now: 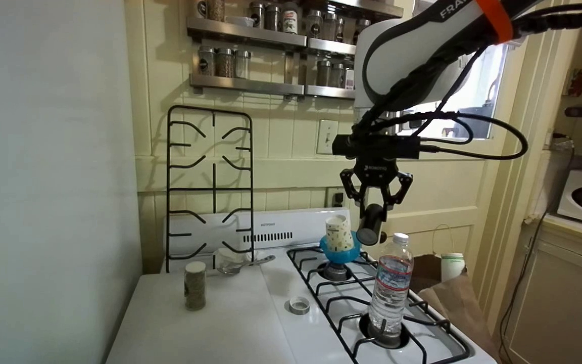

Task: Move the black bottle to the right

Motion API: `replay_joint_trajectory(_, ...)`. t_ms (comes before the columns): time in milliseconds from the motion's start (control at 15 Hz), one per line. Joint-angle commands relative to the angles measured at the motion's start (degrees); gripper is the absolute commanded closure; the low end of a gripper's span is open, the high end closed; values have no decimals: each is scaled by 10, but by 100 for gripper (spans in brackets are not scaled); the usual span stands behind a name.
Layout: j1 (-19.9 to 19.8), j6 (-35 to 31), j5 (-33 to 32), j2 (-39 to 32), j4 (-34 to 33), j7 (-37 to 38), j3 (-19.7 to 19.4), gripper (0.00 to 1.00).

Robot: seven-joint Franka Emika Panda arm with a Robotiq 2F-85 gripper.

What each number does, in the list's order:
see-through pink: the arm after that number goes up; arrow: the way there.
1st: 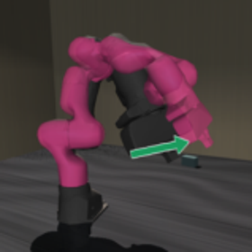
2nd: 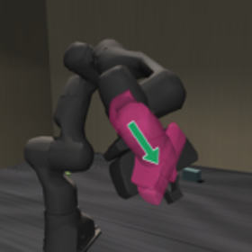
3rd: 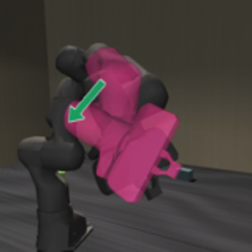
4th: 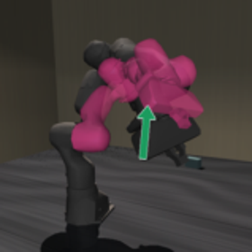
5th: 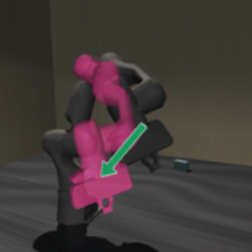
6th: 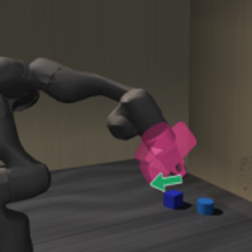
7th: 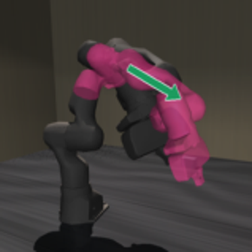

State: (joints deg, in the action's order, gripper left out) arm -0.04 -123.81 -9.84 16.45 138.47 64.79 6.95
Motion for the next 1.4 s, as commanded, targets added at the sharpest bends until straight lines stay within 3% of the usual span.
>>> replay_joint_trajectory(0, -10, 12, 37, 46, 17, -37, -27, 81)
replay_joint_trajectory(333, -52, 99, 7, 89, 13, -87, -58, 81)
replay_joint_trajectory(467, -70, 165, -29, 70, -8, -150, -66, 81)
replay_joint_trajectory(600, -94, 190, -82, 43, -20, -159, -61, 81)
replay_joint_trajectory(867, -93, 156, -189, -30, -35, -159, -46, 81)
replay_joint_trajectory(1333, -34, -77, -191, -99, -11, -221, -39, 81)
